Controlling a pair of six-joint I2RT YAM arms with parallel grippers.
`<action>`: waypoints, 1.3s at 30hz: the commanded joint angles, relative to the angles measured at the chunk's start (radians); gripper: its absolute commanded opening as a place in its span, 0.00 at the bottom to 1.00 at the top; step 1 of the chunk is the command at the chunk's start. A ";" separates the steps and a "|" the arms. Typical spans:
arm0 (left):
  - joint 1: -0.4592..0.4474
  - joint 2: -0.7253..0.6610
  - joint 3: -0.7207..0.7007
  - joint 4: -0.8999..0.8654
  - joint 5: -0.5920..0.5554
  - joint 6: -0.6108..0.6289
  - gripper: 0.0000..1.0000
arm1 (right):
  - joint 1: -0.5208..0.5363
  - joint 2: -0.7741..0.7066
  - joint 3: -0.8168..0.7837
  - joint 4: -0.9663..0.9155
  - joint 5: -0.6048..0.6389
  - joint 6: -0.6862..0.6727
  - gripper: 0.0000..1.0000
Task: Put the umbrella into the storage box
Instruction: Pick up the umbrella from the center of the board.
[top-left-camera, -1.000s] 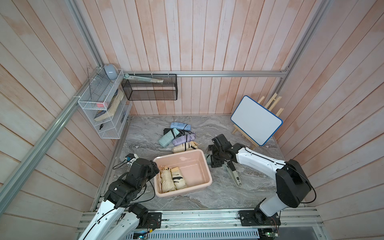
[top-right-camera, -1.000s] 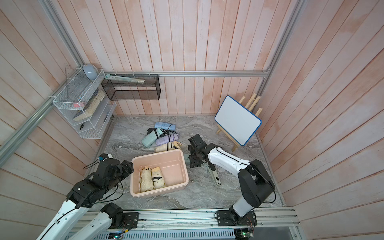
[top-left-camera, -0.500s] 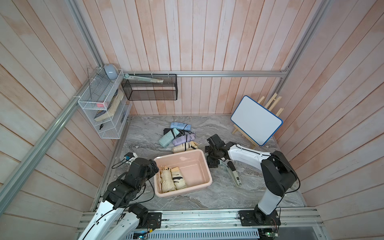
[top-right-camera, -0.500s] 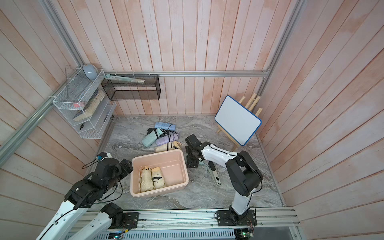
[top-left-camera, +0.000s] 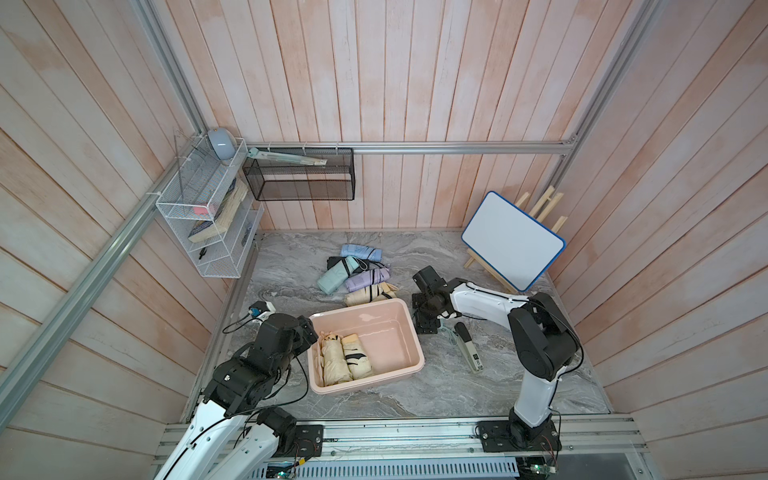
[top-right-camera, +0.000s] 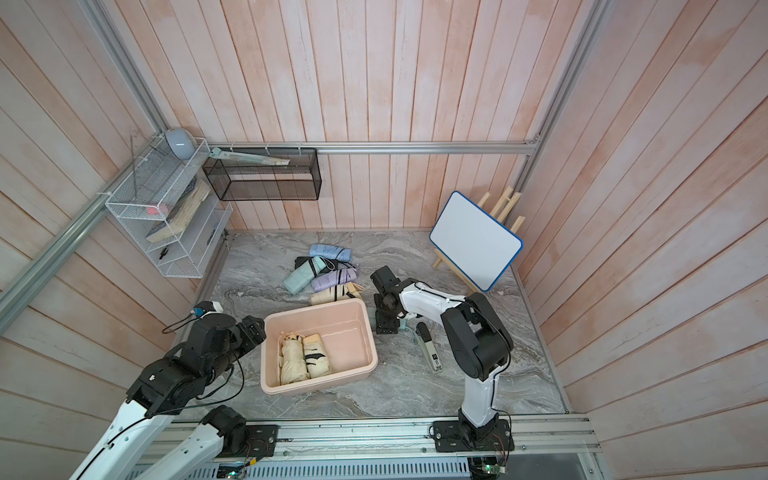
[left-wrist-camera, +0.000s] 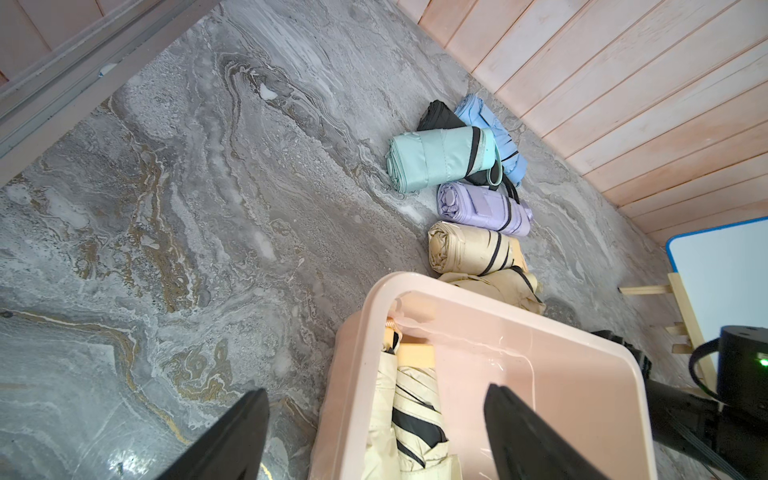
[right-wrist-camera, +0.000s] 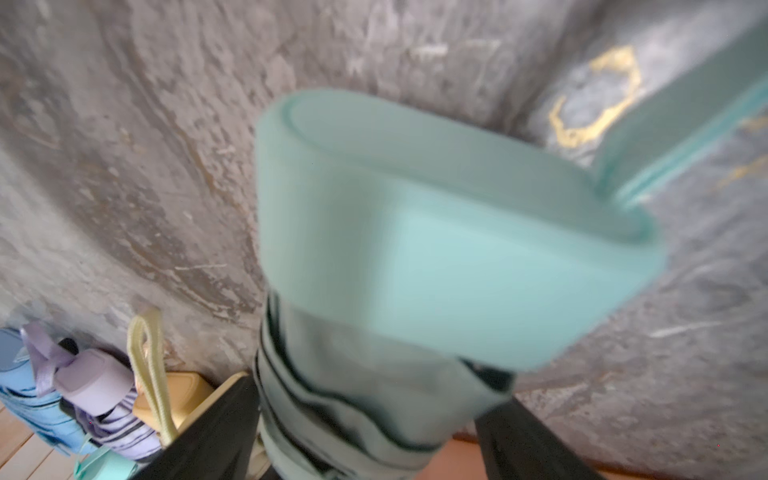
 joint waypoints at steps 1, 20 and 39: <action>0.004 0.008 0.029 0.017 -0.026 0.031 0.87 | -0.012 0.036 0.010 -0.067 0.006 0.097 0.80; 0.003 0.037 0.054 0.031 -0.028 0.065 0.87 | -0.022 0.010 0.057 -0.087 0.119 -0.011 0.45; 0.005 0.004 0.027 -0.001 -0.017 0.030 0.88 | -0.005 -0.381 -0.041 -0.210 0.507 -0.256 0.27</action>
